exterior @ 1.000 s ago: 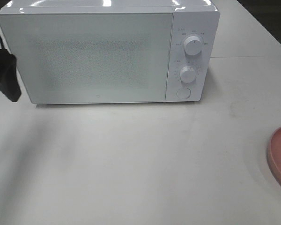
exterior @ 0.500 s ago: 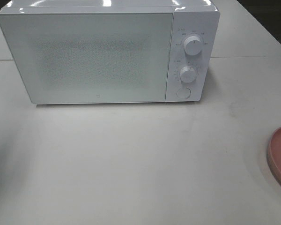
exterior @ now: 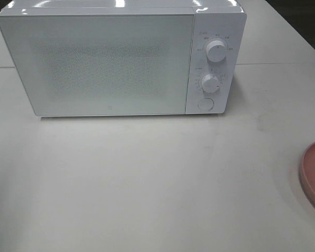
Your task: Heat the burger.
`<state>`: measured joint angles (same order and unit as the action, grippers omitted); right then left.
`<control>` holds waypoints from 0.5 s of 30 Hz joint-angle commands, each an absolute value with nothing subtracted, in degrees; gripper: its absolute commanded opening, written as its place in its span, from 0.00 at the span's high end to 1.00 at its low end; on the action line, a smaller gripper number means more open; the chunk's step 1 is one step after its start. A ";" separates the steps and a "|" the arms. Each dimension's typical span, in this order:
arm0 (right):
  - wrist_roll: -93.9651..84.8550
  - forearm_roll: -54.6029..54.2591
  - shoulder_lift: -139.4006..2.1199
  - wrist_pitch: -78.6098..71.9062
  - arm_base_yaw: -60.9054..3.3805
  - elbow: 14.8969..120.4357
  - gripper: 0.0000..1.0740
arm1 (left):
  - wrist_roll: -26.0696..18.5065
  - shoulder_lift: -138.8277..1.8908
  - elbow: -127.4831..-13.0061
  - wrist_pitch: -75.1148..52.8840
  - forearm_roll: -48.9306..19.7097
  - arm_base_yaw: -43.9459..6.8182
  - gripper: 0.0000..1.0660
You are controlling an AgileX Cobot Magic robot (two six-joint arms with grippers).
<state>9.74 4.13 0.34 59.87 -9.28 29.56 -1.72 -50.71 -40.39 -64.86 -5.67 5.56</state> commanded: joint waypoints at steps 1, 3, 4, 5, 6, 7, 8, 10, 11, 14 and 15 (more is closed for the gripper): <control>9.05 4.07 1.83 59.42 -9.00 29.51 0.33 | -1.66 -43.60 -37.01 -63.88 -5.67 5.73 0.06; 9.05 4.07 1.83 59.42 -9.00 29.51 0.33 | -1.66 -40.57 -35.70 -63.71 -5.67 5.73 0.06; 9.05 4.07 1.83 59.42 -9.00 29.51 0.33 | -1.66 -40.57 -35.70 -63.71 -5.67 5.73 0.06; 9.05 4.07 1.83 59.42 -9.00 29.51 0.33 | -1.66 -38.85 -35.01 -63.43 -5.67 5.73 0.06; 9.05 4.07 1.83 59.42 -9.00 29.51 0.33 | -1.66 -35.70 -33.52 -62.62 -5.67 5.73 0.06; 9.05 4.07 1.83 59.42 -9.00 29.51 0.33 | -1.66 -35.70 -33.52 -62.62 -5.67 5.73 0.06; 9.05 4.07 1.83 59.42 -9.00 29.51 0.33 | -1.66 -32.37 -31.97 -62.40 -5.67 5.73 0.06; 9.05 4.07 1.83 59.42 -9.00 29.51 0.33 | -1.66 -30.77 -31.23 -62.28 -5.67 5.73 0.06; 9.05 4.07 1.83 59.42 -9.00 29.51 0.33 | -1.66 -27.73 -29.97 -61.71 -5.67 5.73 0.06; 9.05 4.07 1.83 59.42 -9.00 29.51 0.33 | -1.66 -23.03 -28.48 -59.24 -5.67 5.73 0.06; 9.05 4.07 1.83 59.42 -9.00 29.51 0.33 | -1.66 -23.03 -28.48 -59.24 -5.67 5.73 0.06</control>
